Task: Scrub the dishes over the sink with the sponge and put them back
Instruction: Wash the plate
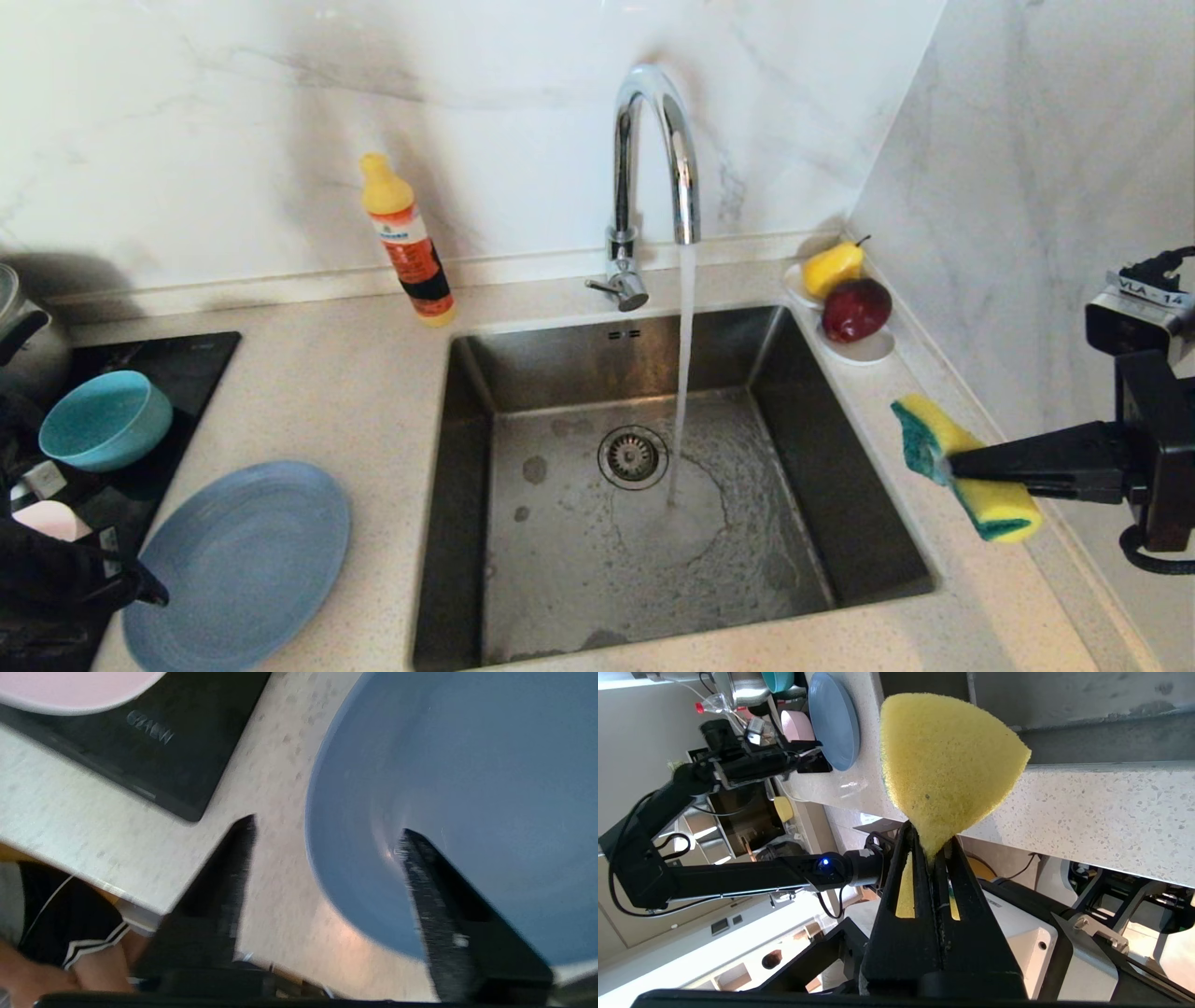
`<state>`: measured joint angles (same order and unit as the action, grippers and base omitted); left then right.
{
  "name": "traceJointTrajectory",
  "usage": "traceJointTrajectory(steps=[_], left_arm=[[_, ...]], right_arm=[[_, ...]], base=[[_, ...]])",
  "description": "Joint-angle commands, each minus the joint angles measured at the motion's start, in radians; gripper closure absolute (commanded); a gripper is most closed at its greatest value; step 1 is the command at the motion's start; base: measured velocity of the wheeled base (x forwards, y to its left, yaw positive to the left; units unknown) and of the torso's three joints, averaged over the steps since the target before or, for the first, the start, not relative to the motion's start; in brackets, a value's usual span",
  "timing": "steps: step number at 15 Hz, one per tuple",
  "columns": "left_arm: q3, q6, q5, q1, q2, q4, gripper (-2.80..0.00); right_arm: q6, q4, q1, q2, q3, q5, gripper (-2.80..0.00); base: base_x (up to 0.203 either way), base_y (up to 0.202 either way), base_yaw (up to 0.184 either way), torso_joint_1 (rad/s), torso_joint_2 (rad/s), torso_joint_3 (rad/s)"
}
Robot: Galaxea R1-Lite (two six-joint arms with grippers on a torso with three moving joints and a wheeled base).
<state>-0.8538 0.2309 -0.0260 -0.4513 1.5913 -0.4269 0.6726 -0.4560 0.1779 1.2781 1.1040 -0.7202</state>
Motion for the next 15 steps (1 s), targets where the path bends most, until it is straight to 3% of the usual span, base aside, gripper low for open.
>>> traceJointTrajectory(steps=[1,4,9,15], left_arm=[[0.031,0.007,0.000,0.000,0.048,0.056,-2.80],[0.030,0.012,-0.002,-0.001,0.053,0.076,-2.80],[0.054,0.022,-0.060,-0.001,0.069,0.121,-2.80],[0.059,0.048,-0.069,-0.001,0.101,0.172,-2.80]], right_arm=[[0.003,-0.003,-0.001,0.006,-0.004,-0.005,0.00],[0.004,-0.003,-0.001,0.006,-0.001,-0.005,0.00],[0.001,-0.003,-0.005,0.012,-0.012,-0.005,0.00],[0.002,-0.002,-0.005,0.012,-0.009,-0.005,0.00]], base=[[0.000,0.000,0.000,0.000,0.00,0.000],[0.000,0.000,0.000,0.000,0.00,0.000],[0.000,0.000,0.000,0.000,0.00,0.000],[0.000,0.000,0.000,0.000,0.00,0.000]])
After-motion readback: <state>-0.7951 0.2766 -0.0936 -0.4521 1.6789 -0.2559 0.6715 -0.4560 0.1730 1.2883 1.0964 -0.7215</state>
